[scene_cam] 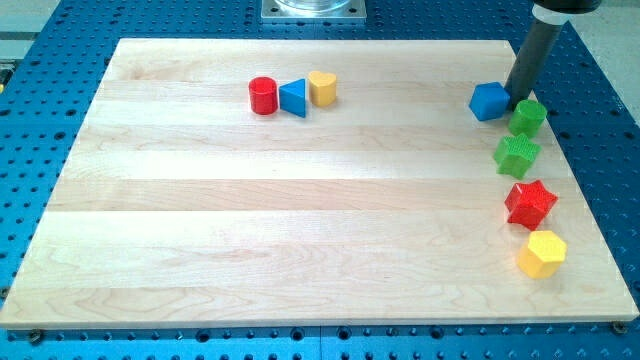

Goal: Slightly move the green circle below to the cube

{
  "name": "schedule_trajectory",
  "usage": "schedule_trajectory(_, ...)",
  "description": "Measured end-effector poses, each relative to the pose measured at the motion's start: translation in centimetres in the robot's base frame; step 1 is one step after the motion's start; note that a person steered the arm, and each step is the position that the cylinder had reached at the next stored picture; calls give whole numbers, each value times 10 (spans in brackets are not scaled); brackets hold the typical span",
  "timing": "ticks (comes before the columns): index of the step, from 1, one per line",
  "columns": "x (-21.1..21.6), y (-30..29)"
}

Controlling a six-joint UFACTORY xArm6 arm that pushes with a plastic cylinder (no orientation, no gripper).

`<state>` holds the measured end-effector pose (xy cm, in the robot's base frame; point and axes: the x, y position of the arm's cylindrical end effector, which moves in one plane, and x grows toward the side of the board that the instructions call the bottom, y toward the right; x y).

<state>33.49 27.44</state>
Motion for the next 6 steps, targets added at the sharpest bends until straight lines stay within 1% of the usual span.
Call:
schedule_trajectory(1, 11, 62)
schedule_trajectory(2, 23, 42)
schedule_trajectory(3, 23, -2)
schedule_trajectory(4, 24, 26)
schedule_trajectory(5, -50, 26)
schedule_trajectory(6, -98, -30)
